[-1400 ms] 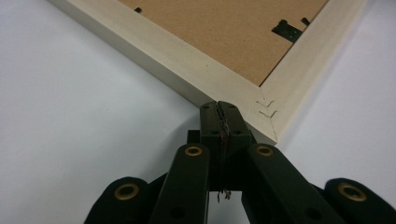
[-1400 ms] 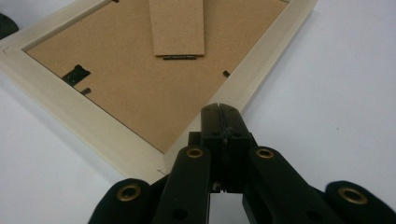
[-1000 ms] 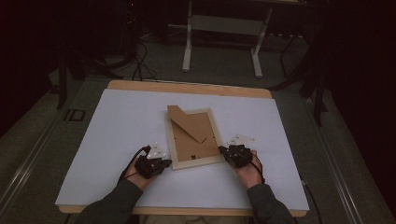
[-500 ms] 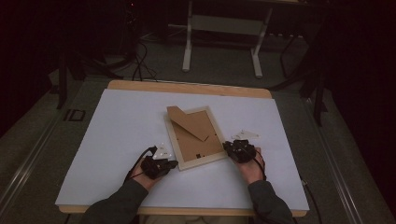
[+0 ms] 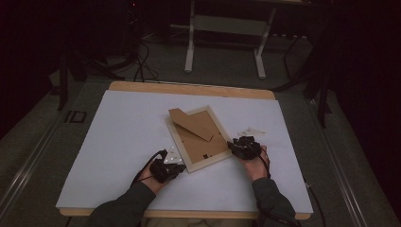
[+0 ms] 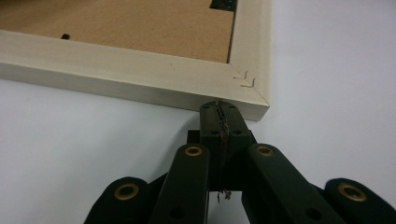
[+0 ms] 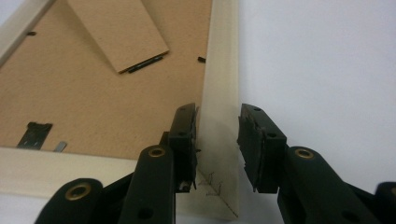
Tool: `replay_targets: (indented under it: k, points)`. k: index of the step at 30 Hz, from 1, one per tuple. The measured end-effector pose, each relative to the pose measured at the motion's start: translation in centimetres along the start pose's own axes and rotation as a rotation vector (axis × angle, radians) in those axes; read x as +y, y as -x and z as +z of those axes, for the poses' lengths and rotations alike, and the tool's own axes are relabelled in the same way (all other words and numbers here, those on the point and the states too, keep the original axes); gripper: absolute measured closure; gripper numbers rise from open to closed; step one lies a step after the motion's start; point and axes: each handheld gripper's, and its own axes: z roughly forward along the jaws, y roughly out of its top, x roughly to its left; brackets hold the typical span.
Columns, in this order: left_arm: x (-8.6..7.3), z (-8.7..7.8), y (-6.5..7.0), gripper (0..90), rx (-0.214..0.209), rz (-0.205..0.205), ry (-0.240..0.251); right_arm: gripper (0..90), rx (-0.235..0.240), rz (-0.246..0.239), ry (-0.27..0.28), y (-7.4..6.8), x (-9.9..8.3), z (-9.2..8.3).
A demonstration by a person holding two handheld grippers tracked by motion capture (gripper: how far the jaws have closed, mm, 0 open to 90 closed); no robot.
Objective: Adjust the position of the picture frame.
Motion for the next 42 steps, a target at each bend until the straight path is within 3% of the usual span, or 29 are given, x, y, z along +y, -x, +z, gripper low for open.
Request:
replay_targets:
  k: [4,7,12,22,42]
  points:
    - [0.4,0.5,0.6,90.0,-0.027,0.0,0.011,65.9,-0.007,-0.012,-0.028,0.6,0.3,0.5]
    - [0.7,0.8,1.0,90.0,-0.045,0.014,0.006,67.2,0.012,0.013,-0.026,1.5,0.3,0.8]
    - [1.0,1.0,1.6,90.0,-0.039,0.039,-0.005,67.3,0.043,0.026,-0.015,2.2,0.1,0.8]
    - [1.2,1.3,2.6,90.0,-0.069,0.058,-0.008,67.4,0.082,-0.01,0.013,2.8,-0.2,0.9]
    - [1.9,2.1,5.2,90.0,-0.132,0.086,-0.003,67.0,0.13,-0.097,-0.016,3.5,0.7,1.4]
